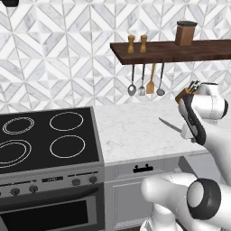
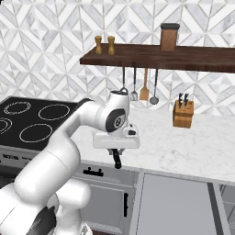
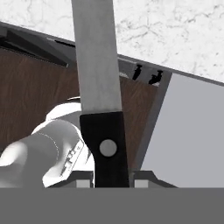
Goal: Pick up the knife from the drawer and place it on the cutting board. Then place the meat from the plate to the cutting board.
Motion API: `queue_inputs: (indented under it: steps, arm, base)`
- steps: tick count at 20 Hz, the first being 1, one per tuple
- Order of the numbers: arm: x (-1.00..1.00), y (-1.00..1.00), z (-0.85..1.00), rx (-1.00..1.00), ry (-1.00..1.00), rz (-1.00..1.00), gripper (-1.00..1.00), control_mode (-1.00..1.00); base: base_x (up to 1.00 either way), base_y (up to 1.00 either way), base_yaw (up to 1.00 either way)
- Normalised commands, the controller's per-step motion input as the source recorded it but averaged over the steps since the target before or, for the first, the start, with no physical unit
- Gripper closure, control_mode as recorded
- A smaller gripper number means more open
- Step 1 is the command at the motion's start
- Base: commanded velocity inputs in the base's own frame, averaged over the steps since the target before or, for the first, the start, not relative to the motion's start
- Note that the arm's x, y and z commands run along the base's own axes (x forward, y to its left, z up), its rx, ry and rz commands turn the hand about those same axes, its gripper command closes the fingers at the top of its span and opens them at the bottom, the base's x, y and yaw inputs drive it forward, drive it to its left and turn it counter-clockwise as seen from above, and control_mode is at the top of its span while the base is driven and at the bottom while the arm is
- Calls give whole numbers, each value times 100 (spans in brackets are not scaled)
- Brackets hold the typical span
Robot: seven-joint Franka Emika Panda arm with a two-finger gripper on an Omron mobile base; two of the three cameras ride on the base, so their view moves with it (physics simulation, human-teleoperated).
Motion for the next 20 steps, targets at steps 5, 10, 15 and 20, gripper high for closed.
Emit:
queue_inputs:
  steps: [5,10,15,20]
  arm:
    - [5,46,0,19,-8,0,100,-100]
    - [0,57,-6,5,-13,0,100,-100]
    - [-1,44,-16,0,-18,0,100,-100]
    - [0,2,-1,0,-1,0,100,-100]
  base:
    - [0,0,0]
    - [0,0,0]
    - [0,0,0]
    - [0,0,0]
